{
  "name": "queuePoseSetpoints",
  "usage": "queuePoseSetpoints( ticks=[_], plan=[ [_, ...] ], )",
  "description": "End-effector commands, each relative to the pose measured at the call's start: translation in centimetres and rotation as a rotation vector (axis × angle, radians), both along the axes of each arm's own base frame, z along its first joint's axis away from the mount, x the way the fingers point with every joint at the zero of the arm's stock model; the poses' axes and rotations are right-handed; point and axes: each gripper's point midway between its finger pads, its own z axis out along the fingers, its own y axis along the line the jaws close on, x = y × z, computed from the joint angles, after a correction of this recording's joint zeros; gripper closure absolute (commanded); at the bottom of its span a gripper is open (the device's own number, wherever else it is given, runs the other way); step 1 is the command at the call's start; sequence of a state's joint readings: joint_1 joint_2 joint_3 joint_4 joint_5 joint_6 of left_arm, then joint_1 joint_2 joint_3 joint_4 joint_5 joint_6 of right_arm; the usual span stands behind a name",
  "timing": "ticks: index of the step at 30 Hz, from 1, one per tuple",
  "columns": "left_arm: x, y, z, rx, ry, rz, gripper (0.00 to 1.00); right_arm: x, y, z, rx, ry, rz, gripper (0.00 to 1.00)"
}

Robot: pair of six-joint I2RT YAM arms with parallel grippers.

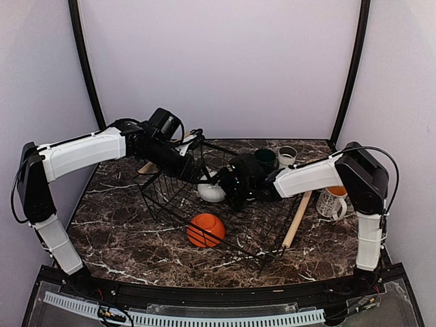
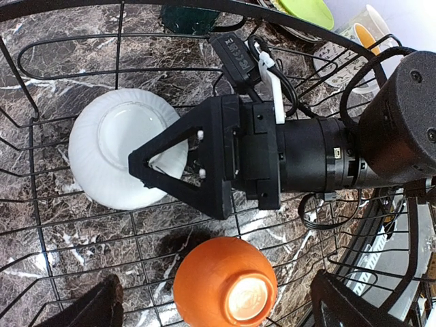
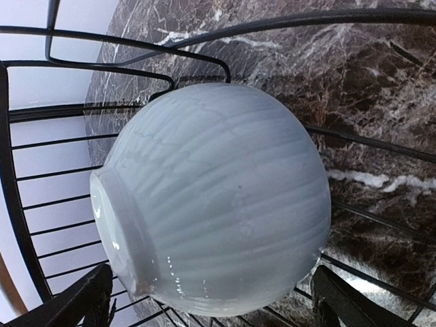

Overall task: Unload the mixed dishes from the dish rack
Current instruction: Grab the bowl from the dish rack.

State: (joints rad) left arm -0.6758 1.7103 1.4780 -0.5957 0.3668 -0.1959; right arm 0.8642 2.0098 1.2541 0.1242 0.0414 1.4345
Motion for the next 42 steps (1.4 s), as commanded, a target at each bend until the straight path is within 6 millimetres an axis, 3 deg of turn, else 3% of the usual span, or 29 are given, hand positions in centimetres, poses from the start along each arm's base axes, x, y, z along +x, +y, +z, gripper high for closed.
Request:
queuePoseSetpoints(
  ticks=[1, 13, 22, 30, 35, 42],
  plan=[
    [-0.3, 0.5, 1.3, -0.029, -0.014, 0.007, 0.05, 1.7, -0.1, -0.4, -0.007, -0.057, -0.046, 0.01],
    [-0.4, 0.6, 1.5, -0.034, -0.017, 0.006, 0.05, 2.1, -0.4, -2.1, 0.090, 0.009, -0.165, 0.02],
    [-0.5, 0.5, 1.8, -0.041, -0.017, 0.003, 0.04, 1.8, -0.9, -4.1, 0.043, 0.104, -0.216, 0.07],
    [-0.5, 0.5, 1.9, -0.047, -0.019, 0.000, 0.04, 1.8, -1.2, -4.7, 0.021, 0.138, -0.244, 0.15],
    [-0.5, 0.6, 2.0, -0.046, -0.023, 0.003, 0.04, 1.9, -0.6, -3.7, 0.030, 0.107, -0.211, 0.23],
    [-0.4, 0.7, 2.3, -0.043, -0.038, 0.009, 0.04, 2.5, 0.3, -0.2, 0.093, -0.010, -0.153, 0.36]
  ],
)
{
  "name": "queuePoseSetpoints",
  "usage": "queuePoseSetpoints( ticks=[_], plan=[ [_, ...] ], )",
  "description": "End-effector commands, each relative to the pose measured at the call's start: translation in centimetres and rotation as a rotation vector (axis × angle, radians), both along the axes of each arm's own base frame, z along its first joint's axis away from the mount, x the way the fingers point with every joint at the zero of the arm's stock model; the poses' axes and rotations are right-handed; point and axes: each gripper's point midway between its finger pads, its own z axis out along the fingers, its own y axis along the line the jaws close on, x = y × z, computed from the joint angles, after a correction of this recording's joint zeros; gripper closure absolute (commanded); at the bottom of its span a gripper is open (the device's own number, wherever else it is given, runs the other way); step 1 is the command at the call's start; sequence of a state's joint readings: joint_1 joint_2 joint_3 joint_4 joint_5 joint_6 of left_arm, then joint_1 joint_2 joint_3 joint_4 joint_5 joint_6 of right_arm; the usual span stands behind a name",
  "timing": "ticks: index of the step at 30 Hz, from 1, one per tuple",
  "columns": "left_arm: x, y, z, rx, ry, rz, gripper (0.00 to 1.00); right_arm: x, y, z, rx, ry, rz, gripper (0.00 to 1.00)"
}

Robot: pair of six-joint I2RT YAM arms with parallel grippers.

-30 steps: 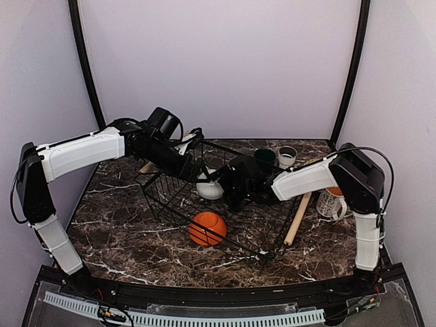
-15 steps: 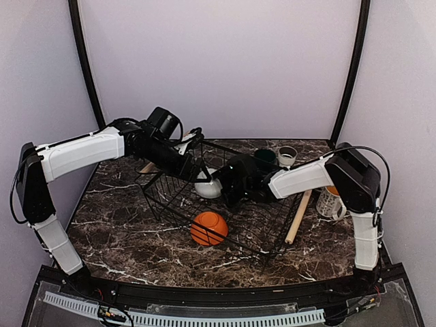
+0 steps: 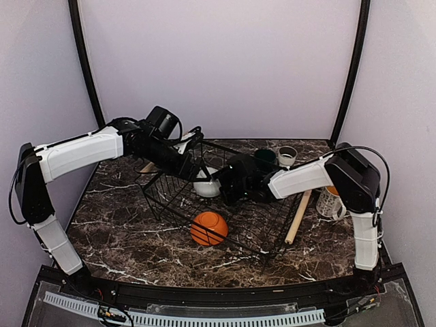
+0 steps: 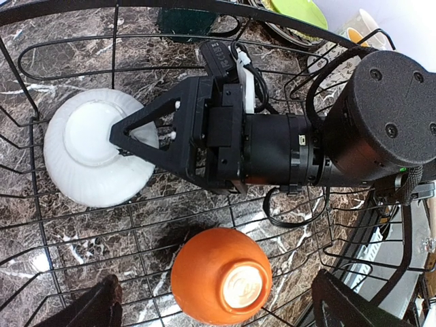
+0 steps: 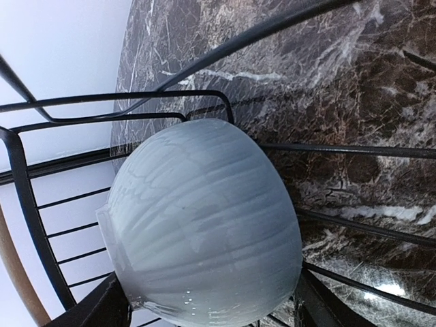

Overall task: Unload the mixed dishes from the dish rack
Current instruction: Grab the bowl from the dish rack.

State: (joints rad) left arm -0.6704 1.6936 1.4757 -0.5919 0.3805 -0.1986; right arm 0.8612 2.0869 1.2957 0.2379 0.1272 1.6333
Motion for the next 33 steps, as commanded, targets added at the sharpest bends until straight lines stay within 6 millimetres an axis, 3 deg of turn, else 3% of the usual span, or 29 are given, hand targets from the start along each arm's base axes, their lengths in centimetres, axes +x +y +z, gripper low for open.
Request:
queuePoseSetpoints(
  ticks=[1, 13, 24, 33],
  plan=[
    [-0.3, 0.8, 1.5, -0.017, -0.033, 0.014, 0.04, -0.2, -0.4, 0.3, -0.050, -0.045, 0.038, 0.36],
    [0.3, 1.6, 2.3, 0.002, -0.097, 0.047, 0.04, -0.8, -0.6, 4.9, -0.079, -0.251, 0.153, 0.42],
    [0.6, 1.8, 2.0, -0.001, -0.100, 0.054, 0.03, -2.5, -0.9, 8.2, -0.135, -0.424, 0.331, 0.44],
    [0.3, 0.9, 2.5, -0.111, -0.058, 0.030, 0.02, -3.7, -3.4, 9.8, -0.101, -0.494, 0.454, 0.45]
  ],
)
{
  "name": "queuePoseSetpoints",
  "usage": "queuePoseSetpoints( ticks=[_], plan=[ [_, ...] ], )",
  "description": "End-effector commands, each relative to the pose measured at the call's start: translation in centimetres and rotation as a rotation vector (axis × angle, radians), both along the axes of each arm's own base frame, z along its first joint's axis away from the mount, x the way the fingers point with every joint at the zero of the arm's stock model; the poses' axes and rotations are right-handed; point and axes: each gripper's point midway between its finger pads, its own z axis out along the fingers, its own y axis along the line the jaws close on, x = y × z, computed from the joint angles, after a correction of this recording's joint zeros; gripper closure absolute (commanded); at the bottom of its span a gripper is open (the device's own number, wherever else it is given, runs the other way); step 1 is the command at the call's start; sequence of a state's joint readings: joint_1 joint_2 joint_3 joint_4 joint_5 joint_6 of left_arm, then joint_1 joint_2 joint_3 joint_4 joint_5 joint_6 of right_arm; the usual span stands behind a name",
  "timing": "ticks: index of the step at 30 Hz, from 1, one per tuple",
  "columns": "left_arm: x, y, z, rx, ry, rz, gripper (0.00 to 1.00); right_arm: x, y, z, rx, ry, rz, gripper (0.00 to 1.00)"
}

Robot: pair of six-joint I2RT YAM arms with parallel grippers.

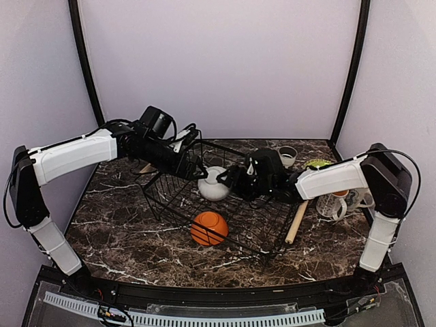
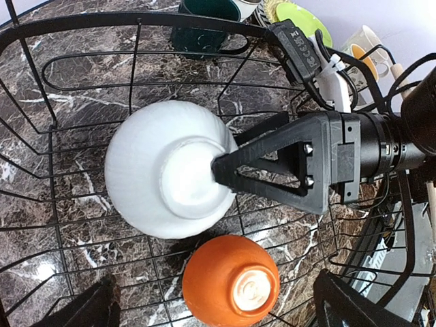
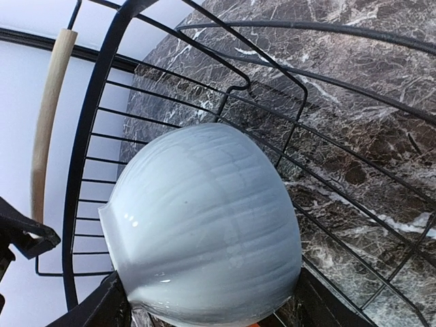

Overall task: Unload the mixed dishes from the dish rack
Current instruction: Grab the bowl from the dish rack.

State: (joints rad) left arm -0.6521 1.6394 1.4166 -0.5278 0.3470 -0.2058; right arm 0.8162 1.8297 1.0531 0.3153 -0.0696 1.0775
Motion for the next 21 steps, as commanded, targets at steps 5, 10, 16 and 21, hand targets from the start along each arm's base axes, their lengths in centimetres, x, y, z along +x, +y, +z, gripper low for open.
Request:
queuePoseSetpoints(
  ticks=[5, 10, 16, 21],
  plan=[
    [-0.5, -0.7, 3.4, -0.278, 0.078, -0.045, 0.02, -0.6, -1.1, 6.8, 0.191, -0.145, 0.156, 0.46],
    [0.0, -1.2, 4.8, -0.476, 0.151, -0.081, 0.04, -1.3, -1.1, 9.3, 0.269, -0.173, 0.203, 0.46],
    [0.9, 0.0, 7.1, -0.595, 0.124, -0.063, 0.05, -1.8, -1.1, 12.0, 0.341, -0.192, 0.216, 0.46],
    [2.1, 1.3, 8.5, -0.631, 0.087, 0.008, 0.05, -1.9, -1.0, 13.5, 0.383, -0.200, 0.232, 0.46]
  ],
)
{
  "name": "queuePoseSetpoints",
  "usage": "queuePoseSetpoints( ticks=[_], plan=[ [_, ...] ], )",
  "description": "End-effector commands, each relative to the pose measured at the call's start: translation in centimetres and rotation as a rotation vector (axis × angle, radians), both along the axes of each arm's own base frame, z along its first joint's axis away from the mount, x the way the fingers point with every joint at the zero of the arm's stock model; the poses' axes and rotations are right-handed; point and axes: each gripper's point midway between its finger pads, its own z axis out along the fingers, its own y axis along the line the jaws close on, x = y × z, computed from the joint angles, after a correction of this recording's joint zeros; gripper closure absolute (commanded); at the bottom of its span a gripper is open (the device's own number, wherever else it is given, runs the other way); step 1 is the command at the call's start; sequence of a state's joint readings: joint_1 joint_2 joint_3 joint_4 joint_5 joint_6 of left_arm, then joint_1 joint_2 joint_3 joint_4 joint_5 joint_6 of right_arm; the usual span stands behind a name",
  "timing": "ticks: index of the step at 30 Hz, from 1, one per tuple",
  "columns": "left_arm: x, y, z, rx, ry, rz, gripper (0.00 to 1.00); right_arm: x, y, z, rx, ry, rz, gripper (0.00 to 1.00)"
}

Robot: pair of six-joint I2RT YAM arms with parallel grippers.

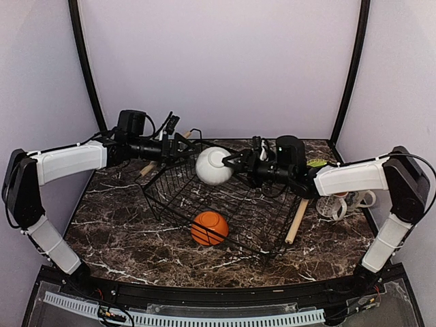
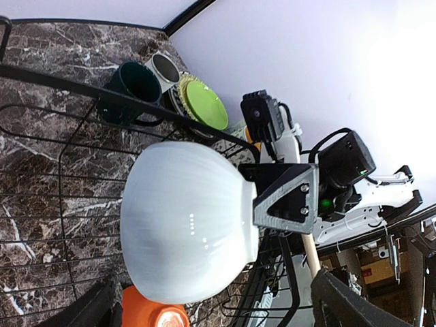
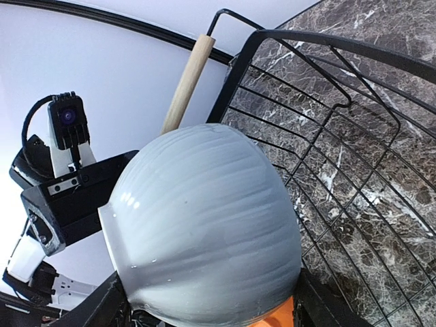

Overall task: Unload the mixed dishes from the dish rack
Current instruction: Grab the bowl from the dish rack, then pass from the right arm to the left

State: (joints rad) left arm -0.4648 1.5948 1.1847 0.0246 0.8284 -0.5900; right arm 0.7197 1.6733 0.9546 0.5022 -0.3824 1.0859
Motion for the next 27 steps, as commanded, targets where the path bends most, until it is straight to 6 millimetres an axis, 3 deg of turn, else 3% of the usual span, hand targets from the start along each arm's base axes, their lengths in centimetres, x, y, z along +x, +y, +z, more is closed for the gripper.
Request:
queuePoseSetpoints(
  ticks=[1, 11, 27],
  plan=[
    [0.0, 0.9, 4.6, -0.094, -0.084, 0.038, 0.05, -0.2, 0.2, 5.8, 0.145, -0.104, 0.036, 0.46],
    [-0.7, 0.2, 6.6, -0.317, 0.043, 0.006, 0.06, -1.3, 0.1, 9.2, 0.230, -0.133, 0.075, 0.47],
    [-2.0, -0.6, 8.2, -0.421, 0.115, -0.087, 0.09, -1.5, 0.8, 12.1, 0.331, -0.153, 0.119, 0.47]
  ],
)
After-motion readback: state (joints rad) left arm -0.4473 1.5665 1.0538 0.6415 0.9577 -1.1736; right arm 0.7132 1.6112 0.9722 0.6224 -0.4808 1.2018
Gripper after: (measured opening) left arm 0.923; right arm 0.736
